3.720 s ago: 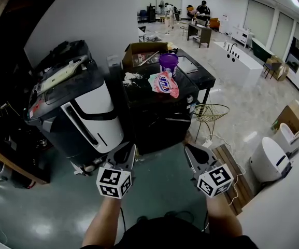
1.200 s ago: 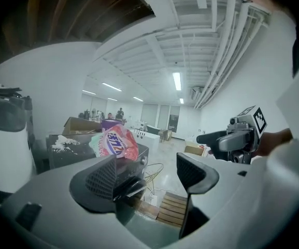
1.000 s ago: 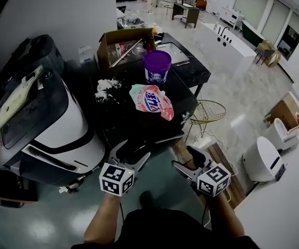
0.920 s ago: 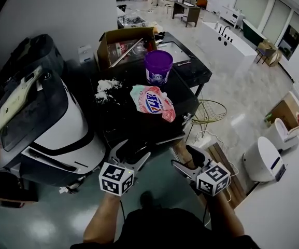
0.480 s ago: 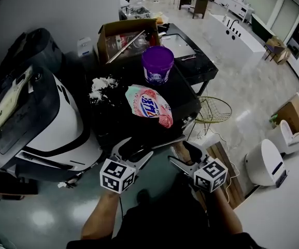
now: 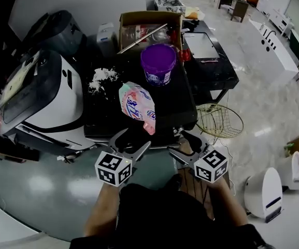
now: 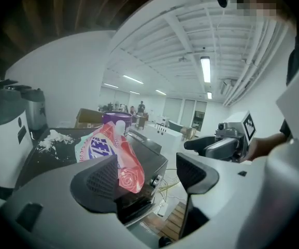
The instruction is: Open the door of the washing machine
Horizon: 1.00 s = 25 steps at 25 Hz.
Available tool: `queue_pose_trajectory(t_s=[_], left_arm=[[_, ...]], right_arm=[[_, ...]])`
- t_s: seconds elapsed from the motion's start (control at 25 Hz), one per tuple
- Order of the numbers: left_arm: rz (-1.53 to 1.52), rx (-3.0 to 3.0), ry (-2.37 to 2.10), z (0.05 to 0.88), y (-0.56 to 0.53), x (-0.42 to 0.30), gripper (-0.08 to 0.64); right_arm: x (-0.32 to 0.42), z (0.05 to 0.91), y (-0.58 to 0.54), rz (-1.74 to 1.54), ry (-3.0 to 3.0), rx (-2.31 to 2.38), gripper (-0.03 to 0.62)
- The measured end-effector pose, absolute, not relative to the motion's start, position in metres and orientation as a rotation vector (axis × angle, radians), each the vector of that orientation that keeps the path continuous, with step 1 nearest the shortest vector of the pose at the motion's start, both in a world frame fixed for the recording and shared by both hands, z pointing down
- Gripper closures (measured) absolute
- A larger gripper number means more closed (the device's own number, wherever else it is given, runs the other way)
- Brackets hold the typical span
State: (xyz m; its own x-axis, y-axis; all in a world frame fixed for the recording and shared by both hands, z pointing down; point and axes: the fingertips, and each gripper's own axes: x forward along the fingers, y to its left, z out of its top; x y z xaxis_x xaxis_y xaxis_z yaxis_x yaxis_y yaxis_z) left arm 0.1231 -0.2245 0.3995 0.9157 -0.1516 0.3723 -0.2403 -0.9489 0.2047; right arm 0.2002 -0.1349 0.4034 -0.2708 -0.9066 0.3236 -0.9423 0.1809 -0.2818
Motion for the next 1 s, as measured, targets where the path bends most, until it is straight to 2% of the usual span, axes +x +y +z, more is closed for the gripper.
queue_pose_trajectory(t_s=[0.48,0.8,1.0], left_arm=[[0.506,2.792,-0.377,0.411,-0.226,0.145,0.192],[0.511,2.834,-0.44,0.452,-0.223,0.147,0.209],[0.461,2.753,-0.614,0.491,-0.205,0.153,0.224]], right_arm=[[0.24,0.399,-0.142,0.665,-2.39,1.789,0.242],[0.23,0.458,-0.16,0.738,-2.466,1.654,0.255],[0.225,0.501,-0.145,0.618,-2.532,1.379,0.256]])
